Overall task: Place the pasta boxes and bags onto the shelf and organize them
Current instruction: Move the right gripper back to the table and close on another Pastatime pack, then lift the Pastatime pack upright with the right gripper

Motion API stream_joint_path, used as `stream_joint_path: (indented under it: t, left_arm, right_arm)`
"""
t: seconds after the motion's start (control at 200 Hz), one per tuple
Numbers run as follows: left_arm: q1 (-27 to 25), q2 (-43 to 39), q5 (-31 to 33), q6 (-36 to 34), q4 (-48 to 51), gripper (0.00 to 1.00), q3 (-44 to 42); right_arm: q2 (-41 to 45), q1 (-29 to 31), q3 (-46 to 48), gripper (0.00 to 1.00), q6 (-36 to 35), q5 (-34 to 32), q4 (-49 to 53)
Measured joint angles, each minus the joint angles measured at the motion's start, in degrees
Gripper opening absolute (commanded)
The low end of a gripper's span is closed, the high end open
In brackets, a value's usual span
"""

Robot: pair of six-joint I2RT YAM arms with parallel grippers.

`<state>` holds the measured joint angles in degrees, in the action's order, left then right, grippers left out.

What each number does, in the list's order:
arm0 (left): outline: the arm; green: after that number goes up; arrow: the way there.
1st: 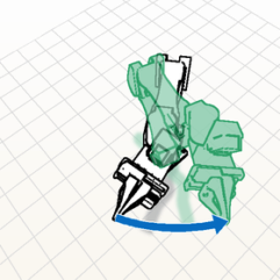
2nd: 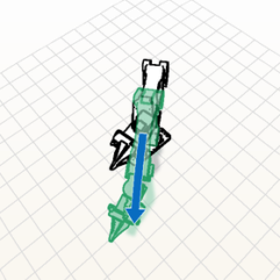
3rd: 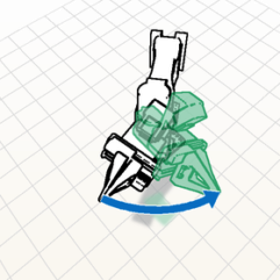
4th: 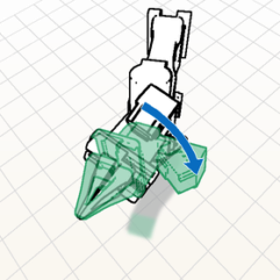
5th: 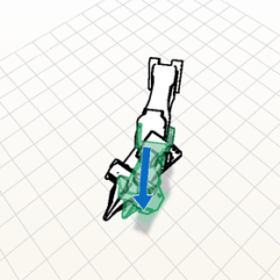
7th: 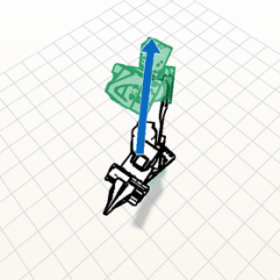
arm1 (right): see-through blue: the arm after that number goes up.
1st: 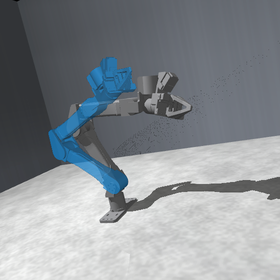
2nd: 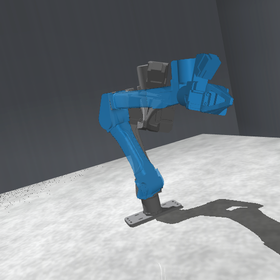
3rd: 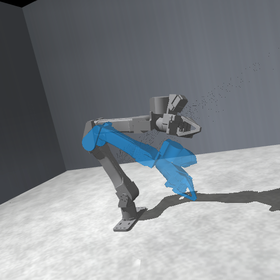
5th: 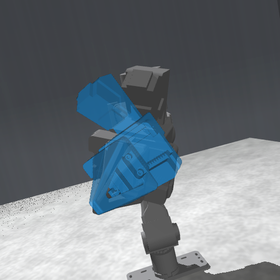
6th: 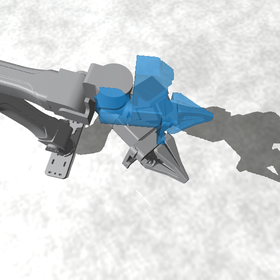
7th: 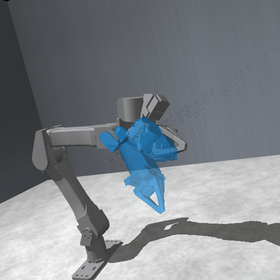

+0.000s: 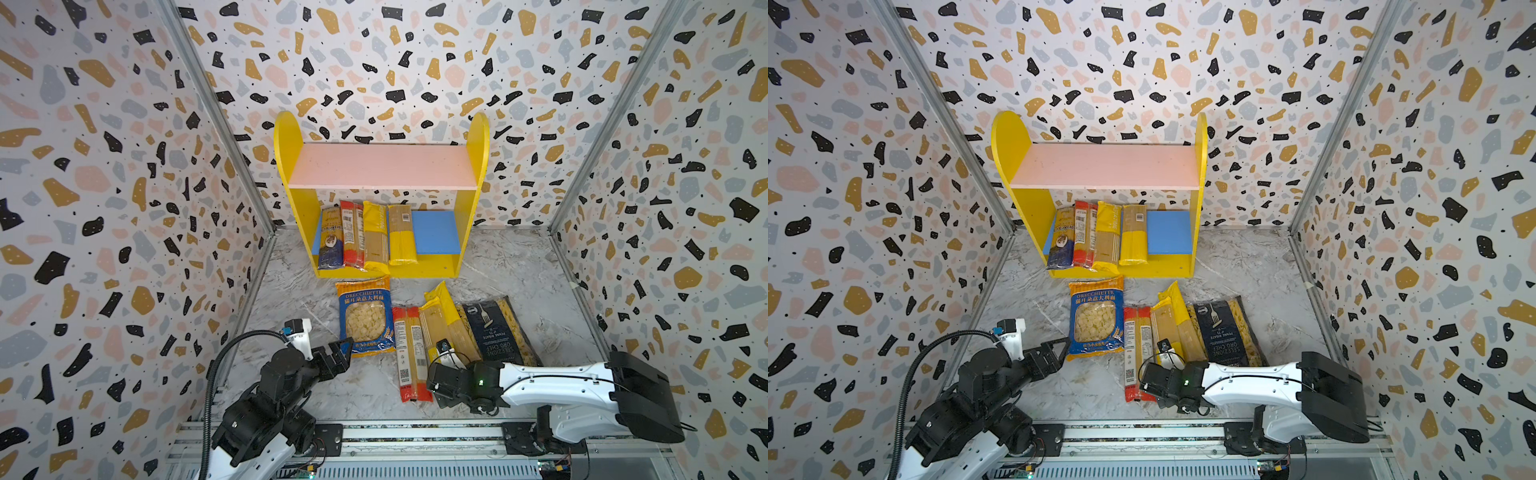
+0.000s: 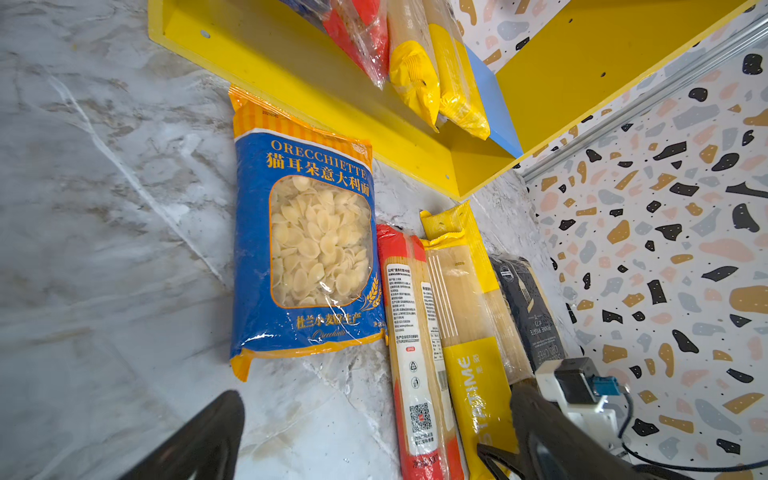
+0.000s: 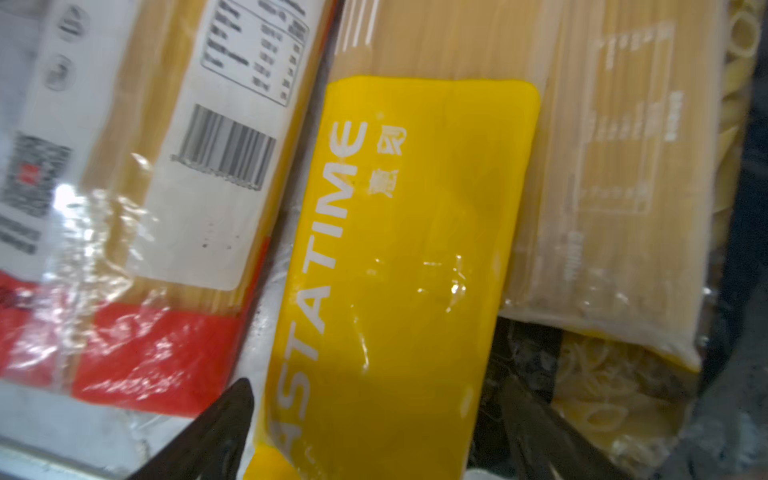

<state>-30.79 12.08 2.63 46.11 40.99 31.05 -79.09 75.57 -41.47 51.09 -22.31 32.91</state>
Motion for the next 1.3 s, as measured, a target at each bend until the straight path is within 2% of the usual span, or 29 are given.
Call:
stream_joint_path:
  t: [0.3, 0.546, 0.616, 0.751, 0.896, 1.076, 1.301]
  left_arm:
    - [0.0, -2.82, 1.03, -0.11, 3.54, 1.0, 1.05]
    - [0.0, -3.37, 1.11, -0.28, 4.74, 1.0, 1.18]
    - [0.0, -3.39, 1.11, -0.31, 5.01, 1.0, 1.2]
    - [0.0, -3.48, 1.09, -0.39, 5.07, 1.0, 1.2]
    - [0.0, -3.5, 1.11, -0.42, 5.09, 0.99, 1.2]
    - [0.0, -3.5, 1.11, -0.44, 5.07, 1.0, 1.18]
    - [0.0, -3.19, 1.11, -0.42, 4.92, 1.0, 1.18]
  right_arm:
    - [-5.4, 0.94, -0.61, 0.93, 2.91, -0.33, -1.27]
    - [-6.34, 0.52, -0.48, 0.88, 3.3, 0.42, -4.24]
    - [-6.99, 0.39, -0.72, 0.79, 3.61, 0.39, -5.16]
    - [-8.31, 0.11, -1.14, 0.45, 4.28, 0.61, -7.67]
    - [-7.5, -0.44, -0.46, 0.28, 5.31, 0.87, -8.59]
    - [-0.22, -3.13, 4.92, 0.2, 4.92, 4.22, -12.17]
    - [16.39, -7.61, 13.84, 0.17, 2.14, 14.08, -13.81]
